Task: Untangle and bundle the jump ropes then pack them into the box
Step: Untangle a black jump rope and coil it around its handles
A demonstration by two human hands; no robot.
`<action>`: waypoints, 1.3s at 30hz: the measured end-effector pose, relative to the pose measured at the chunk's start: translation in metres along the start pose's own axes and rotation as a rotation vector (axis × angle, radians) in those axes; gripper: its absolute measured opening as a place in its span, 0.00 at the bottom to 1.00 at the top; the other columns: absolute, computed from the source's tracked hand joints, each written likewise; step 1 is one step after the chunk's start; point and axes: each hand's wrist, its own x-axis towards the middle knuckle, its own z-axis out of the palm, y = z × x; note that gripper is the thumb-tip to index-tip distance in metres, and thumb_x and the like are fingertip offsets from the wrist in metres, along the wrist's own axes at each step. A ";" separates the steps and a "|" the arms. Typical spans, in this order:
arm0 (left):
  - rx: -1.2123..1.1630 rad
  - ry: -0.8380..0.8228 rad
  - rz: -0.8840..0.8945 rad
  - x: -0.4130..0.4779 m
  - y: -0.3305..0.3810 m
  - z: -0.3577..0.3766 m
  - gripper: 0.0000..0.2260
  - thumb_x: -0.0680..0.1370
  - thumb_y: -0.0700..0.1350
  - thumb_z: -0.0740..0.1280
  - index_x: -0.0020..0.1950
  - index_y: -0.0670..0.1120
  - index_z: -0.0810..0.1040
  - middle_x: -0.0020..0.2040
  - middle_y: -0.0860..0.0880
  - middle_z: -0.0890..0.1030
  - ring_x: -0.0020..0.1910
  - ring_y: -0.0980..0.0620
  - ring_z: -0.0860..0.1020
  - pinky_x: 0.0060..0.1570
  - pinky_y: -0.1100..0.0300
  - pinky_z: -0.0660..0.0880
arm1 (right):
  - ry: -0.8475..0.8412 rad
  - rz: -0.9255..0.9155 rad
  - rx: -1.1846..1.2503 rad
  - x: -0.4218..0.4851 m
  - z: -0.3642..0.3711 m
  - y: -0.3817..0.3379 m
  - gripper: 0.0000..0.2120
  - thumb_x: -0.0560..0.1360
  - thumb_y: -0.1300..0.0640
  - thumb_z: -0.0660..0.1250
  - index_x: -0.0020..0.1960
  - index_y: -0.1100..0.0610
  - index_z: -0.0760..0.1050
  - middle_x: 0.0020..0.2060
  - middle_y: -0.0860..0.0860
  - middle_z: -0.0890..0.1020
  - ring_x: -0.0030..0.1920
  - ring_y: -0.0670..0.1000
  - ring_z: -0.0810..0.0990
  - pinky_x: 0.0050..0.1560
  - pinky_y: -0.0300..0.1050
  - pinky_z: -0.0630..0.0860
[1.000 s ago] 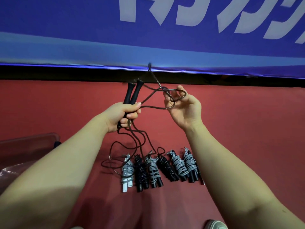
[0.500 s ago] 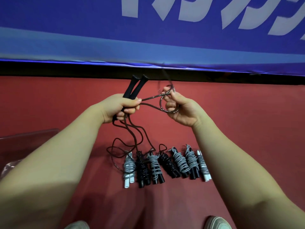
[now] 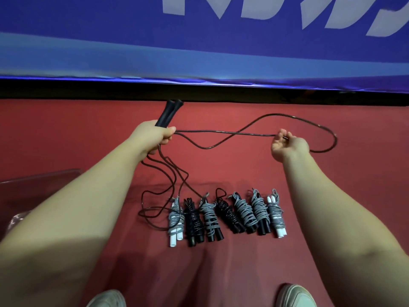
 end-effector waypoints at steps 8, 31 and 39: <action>0.081 -0.223 0.034 -0.003 0.012 0.006 0.10 0.78 0.48 0.66 0.41 0.45 0.73 0.22 0.54 0.66 0.20 0.56 0.56 0.21 0.65 0.55 | -0.012 0.305 -1.305 0.010 -0.057 -0.004 0.12 0.82 0.62 0.53 0.42 0.61 0.67 0.32 0.58 0.76 0.23 0.51 0.80 0.22 0.39 0.77; -0.397 -0.047 0.201 -0.004 0.047 -0.009 0.15 0.80 0.55 0.61 0.39 0.49 0.64 0.25 0.54 0.65 0.22 0.57 0.61 0.23 0.65 0.61 | 0.101 -0.415 -2.151 0.014 -0.040 0.015 0.28 0.73 0.56 0.62 0.72 0.56 0.61 0.72 0.59 0.61 0.70 0.59 0.63 0.70 0.53 0.61; -0.393 -0.168 0.250 -0.018 0.072 0.022 0.15 0.79 0.55 0.62 0.39 0.48 0.67 0.26 0.54 0.69 0.27 0.55 0.67 0.32 0.64 0.68 | -1.281 -0.261 -1.701 -0.071 0.000 0.125 0.26 0.75 0.53 0.67 0.70 0.52 0.62 0.66 0.53 0.72 0.69 0.49 0.67 0.71 0.54 0.62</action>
